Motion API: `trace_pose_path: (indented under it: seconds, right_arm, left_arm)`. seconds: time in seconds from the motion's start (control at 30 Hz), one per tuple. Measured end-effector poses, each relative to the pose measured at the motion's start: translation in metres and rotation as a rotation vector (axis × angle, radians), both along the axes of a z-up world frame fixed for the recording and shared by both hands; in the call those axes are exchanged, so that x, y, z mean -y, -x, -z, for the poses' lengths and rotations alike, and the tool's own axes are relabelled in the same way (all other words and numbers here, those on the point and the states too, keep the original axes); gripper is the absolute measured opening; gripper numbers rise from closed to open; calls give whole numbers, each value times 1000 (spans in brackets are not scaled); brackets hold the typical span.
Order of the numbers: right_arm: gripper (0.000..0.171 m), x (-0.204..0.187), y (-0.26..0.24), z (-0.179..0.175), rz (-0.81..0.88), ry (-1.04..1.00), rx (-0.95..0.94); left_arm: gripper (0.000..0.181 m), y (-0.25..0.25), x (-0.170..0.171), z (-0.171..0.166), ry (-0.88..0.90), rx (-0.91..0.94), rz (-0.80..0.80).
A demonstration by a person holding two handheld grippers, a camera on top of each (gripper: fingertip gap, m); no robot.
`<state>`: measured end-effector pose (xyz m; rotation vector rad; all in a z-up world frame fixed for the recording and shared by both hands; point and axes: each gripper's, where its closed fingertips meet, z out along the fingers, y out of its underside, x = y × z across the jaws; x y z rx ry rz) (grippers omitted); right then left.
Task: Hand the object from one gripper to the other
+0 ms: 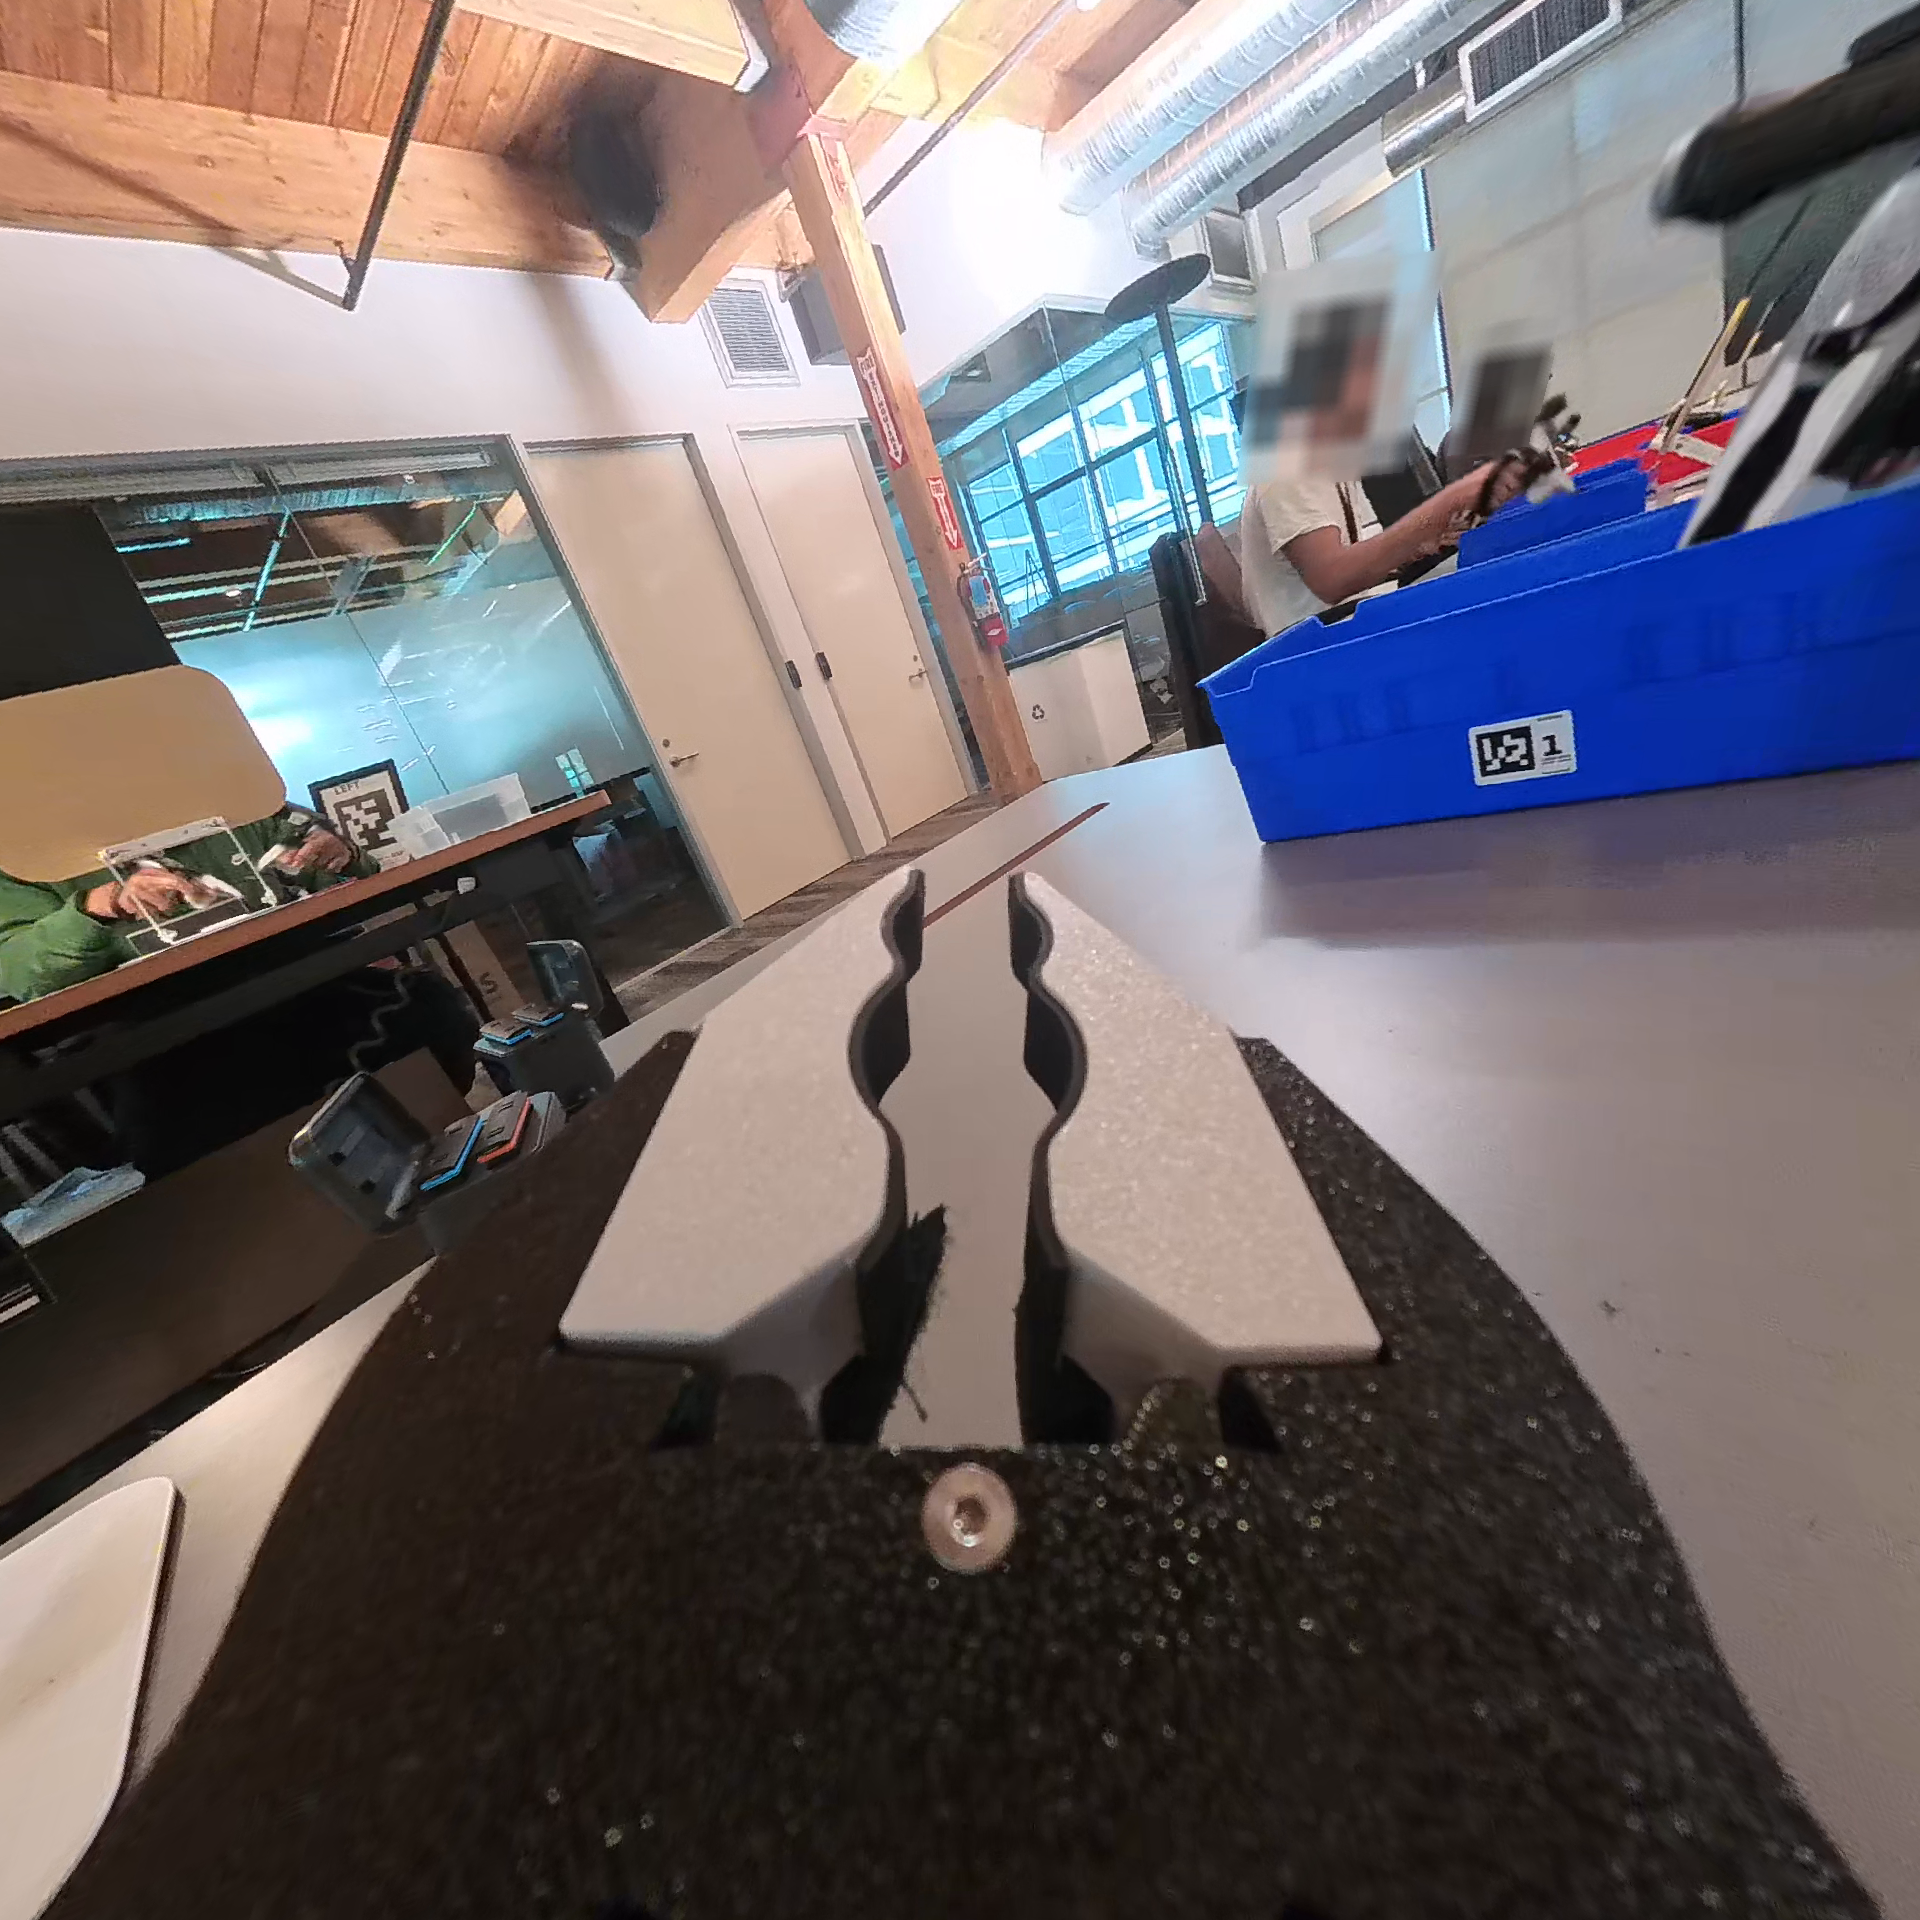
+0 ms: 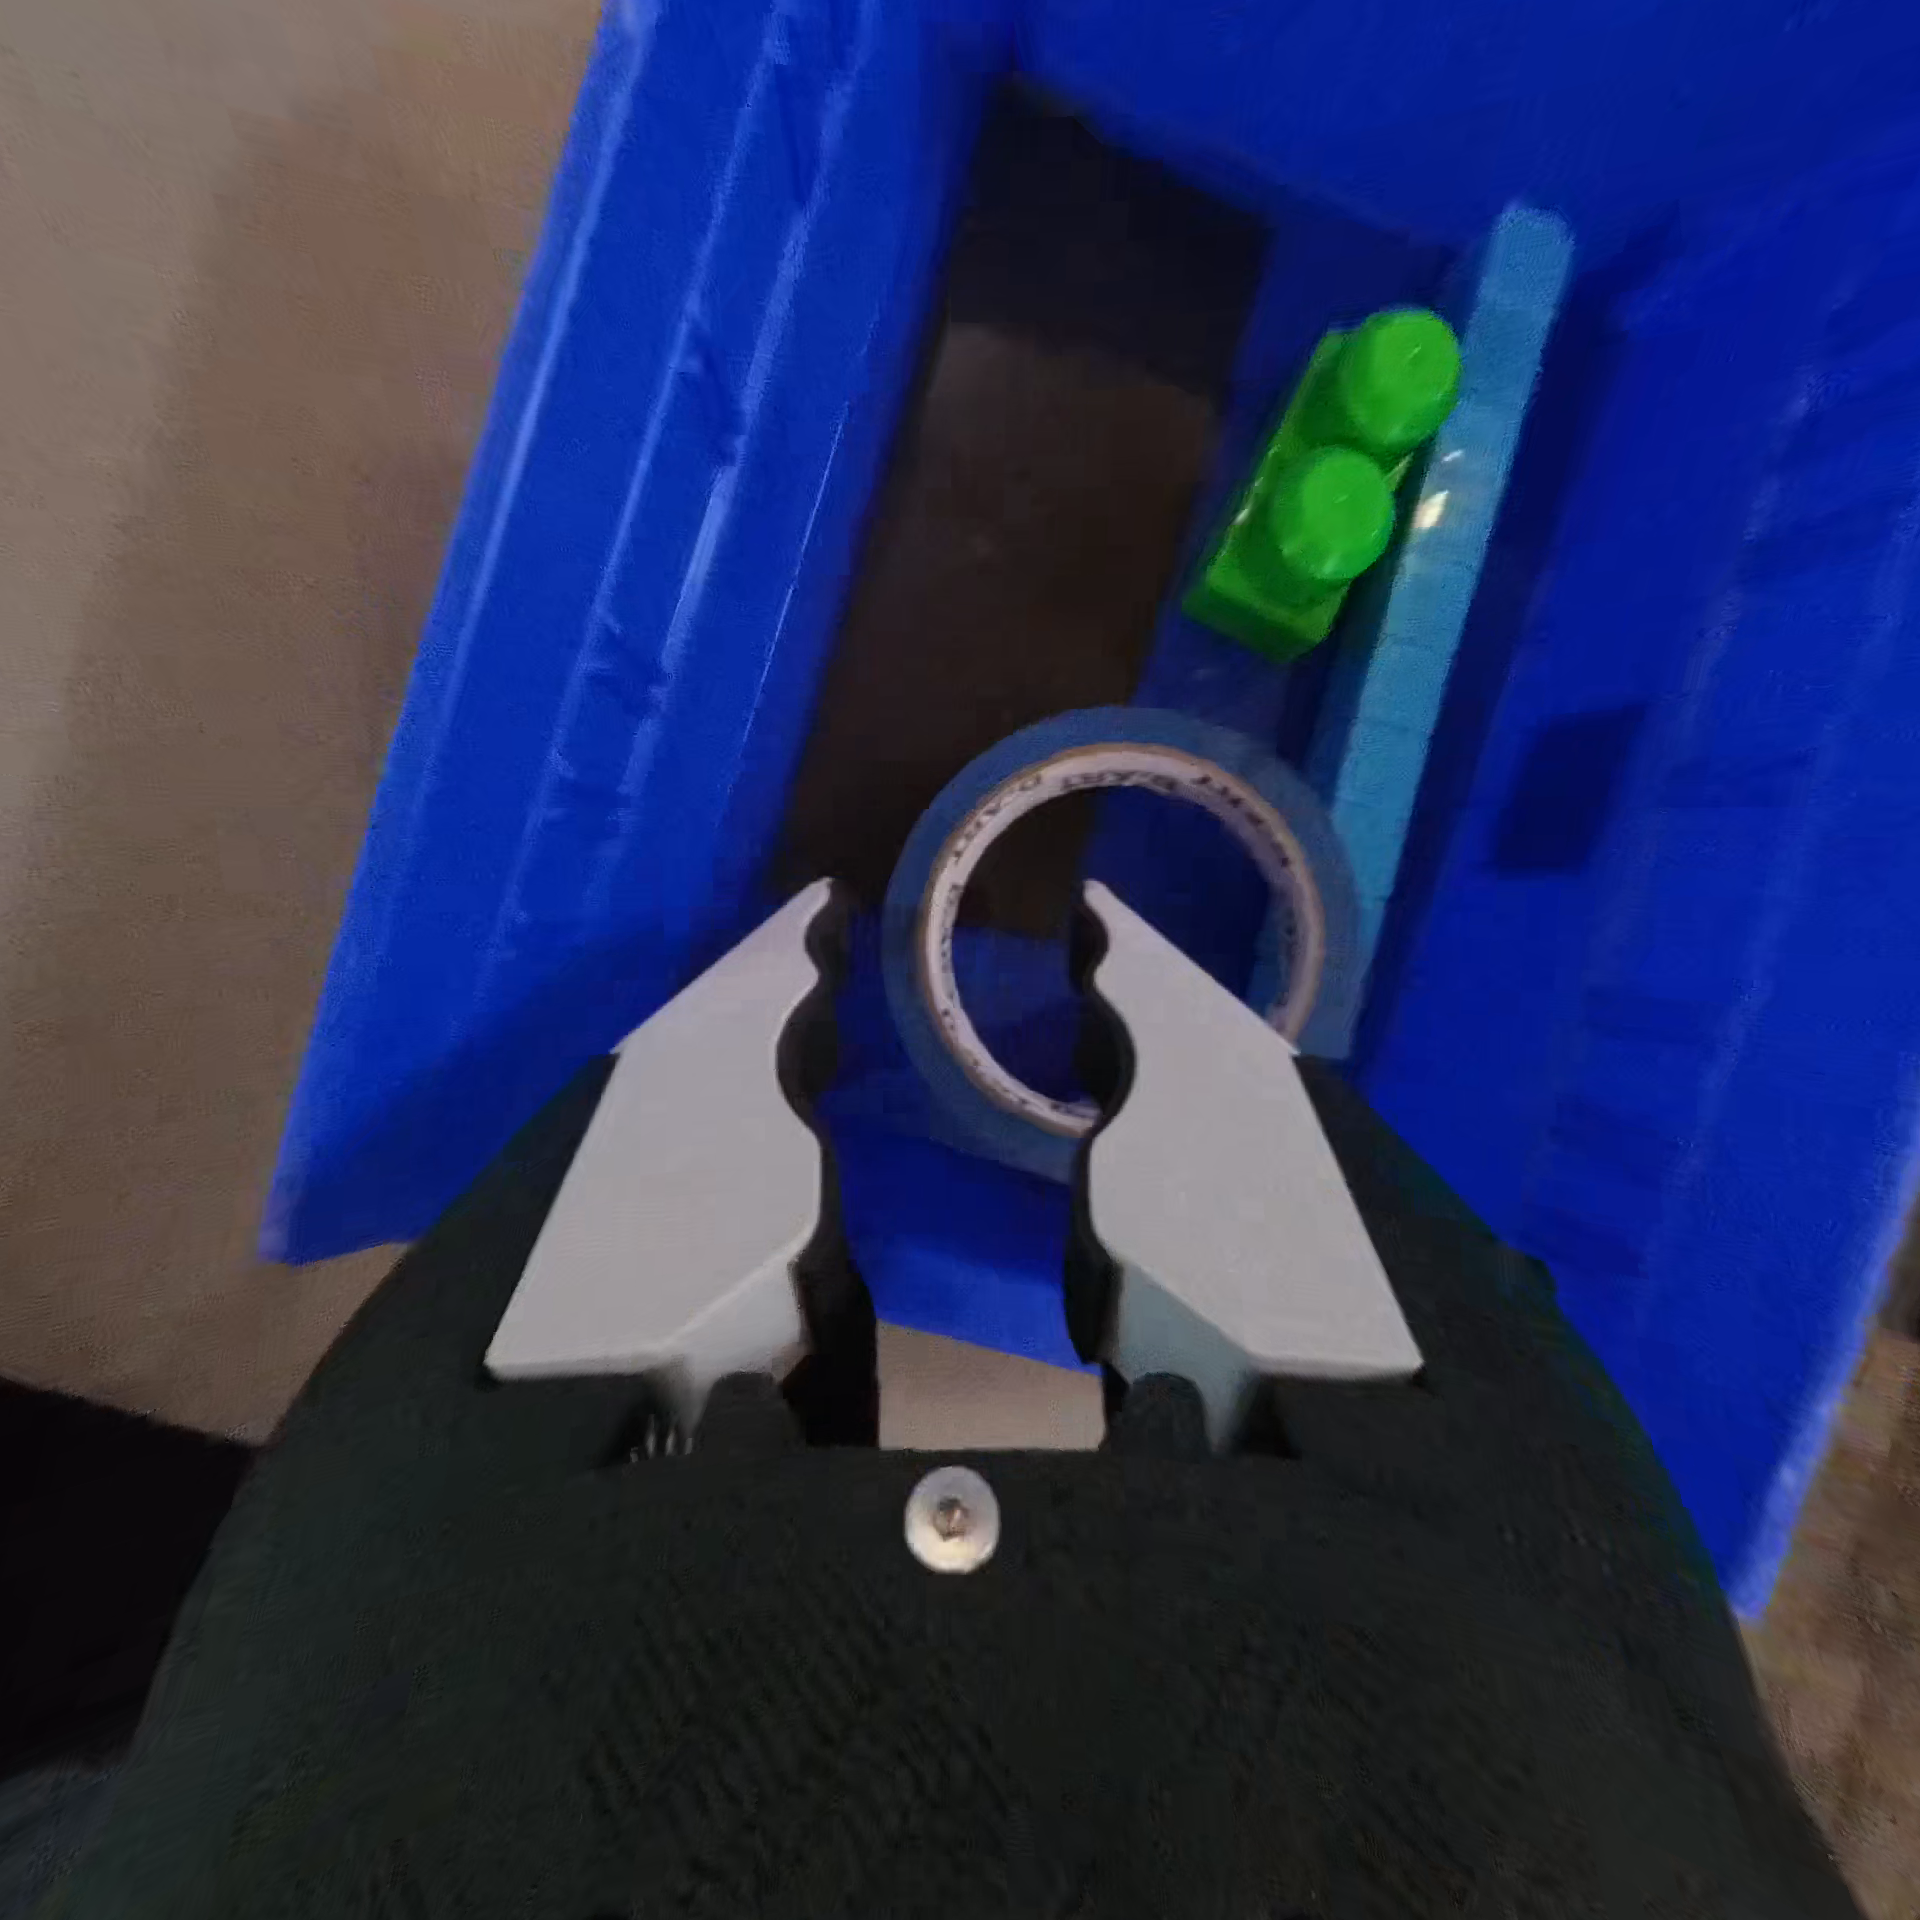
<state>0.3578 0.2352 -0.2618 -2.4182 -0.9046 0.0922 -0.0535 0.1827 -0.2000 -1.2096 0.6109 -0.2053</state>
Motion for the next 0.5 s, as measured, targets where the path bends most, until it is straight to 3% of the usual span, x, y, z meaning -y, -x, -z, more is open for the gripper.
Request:
trace_pose_path:
  seconds: [0.03,0.13,0.23,0.37,0.5]
  right_arm:
    - [54,-5,2,-19,26,-101,8]
    - [59,-15,50,-97,-17,-510,-93]
    - [54,-5,144,-153,-200,-833,-376]
    - [54,-14,246,-146,-233,-850,-822]
    - [53,-47,293,-98,-67,-821,-986]
  left_arm:
    - [14,0,-1,1,5,-1,0]
    - [14,-1,-2,2,13,-8,-3]
    - [13,-2,-2,3,13,-19,-5]
    - [11,-1,-1,4,13,-25,-9]
    - [10,1,-2,4,18,-26,-17]
